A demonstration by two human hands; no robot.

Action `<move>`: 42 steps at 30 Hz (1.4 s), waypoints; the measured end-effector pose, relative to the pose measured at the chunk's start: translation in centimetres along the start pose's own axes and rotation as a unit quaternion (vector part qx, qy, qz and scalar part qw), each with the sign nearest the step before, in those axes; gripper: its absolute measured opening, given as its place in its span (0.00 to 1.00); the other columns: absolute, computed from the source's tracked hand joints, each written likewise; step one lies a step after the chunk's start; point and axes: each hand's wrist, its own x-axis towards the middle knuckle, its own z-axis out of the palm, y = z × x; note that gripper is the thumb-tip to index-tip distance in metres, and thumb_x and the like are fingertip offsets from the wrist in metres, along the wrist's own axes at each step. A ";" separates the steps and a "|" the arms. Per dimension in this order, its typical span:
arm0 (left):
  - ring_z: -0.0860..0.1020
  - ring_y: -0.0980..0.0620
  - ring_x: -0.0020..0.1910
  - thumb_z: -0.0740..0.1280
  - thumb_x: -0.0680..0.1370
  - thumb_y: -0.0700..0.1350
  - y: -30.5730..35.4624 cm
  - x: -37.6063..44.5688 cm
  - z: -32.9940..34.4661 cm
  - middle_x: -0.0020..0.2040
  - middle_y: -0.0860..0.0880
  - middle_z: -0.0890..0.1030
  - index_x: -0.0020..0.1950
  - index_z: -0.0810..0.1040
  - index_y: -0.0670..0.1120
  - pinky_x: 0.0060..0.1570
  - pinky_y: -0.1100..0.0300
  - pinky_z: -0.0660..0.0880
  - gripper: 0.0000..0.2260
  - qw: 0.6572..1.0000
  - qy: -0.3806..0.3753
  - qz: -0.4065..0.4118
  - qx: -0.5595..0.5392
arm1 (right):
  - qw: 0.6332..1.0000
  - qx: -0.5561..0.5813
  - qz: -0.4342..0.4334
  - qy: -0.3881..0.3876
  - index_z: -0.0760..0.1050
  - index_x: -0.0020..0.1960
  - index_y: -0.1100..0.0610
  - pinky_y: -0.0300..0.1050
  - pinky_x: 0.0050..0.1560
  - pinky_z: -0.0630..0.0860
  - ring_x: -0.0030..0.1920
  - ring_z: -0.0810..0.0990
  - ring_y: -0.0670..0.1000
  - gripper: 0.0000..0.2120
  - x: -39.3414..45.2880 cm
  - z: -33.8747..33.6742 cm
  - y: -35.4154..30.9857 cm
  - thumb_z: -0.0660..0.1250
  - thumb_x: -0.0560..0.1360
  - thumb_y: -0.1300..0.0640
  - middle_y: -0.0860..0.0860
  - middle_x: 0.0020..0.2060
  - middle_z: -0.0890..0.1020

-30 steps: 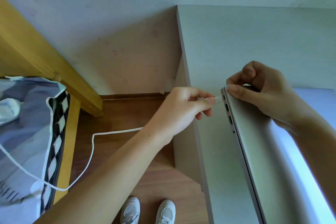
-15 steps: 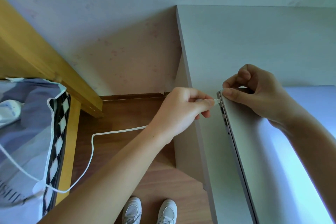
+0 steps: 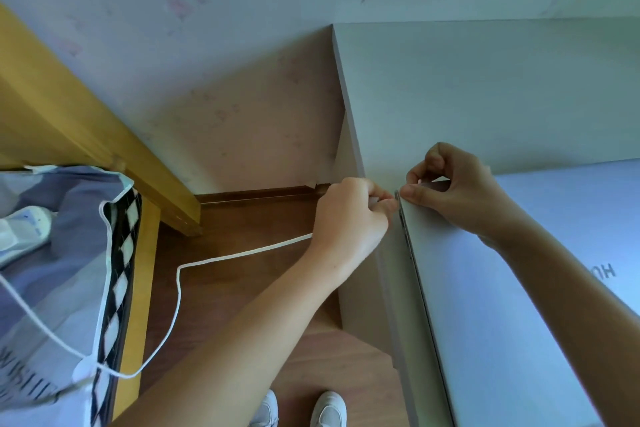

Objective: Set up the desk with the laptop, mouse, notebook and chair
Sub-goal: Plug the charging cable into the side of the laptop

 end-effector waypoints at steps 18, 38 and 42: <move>0.69 0.38 0.70 0.42 0.77 0.69 -0.8 -4.6 2.9 0.72 0.35 0.68 0.77 0.58 0.54 0.61 0.38 0.69 0.33 0.914 0.016 0.154 0.374 | 0.960 -0.237 -0.117 0.087 0.71 0.51 0.44 0.55 0.70 0.55 0.65 0.70 0.47 0.09 -4.1 -0.2 4.4 0.58 0.74 0.42 0.42 0.60 0.77; 0.68 0.35 0.70 0.48 0.73 0.70 12.2 0.6 21.2 0.72 0.40 0.70 0.71 0.71 0.52 0.63 0.28 0.59 0.34 0.889 -0.060 0.210 0.403 | 0.926 -0.359 0.000 0.119 0.65 0.71 0.47 0.57 0.72 0.48 0.73 0.61 0.45 0.27 -14.1 -16.7 16.5 0.44 0.79 0.37 0.43 0.73 0.64; 0.68 0.35 0.70 0.48 0.74 0.69 15.8 2.5 26.3 0.73 0.40 0.69 0.72 0.69 0.54 0.59 0.26 0.64 0.33 0.890 -0.079 0.215 0.394 | 0.922 -0.357 -0.009 0.148 0.67 0.70 0.51 0.57 0.72 0.51 0.73 0.62 0.48 0.25 -14.2 -21.0 20.3 0.48 0.79 0.41 0.47 0.72 0.68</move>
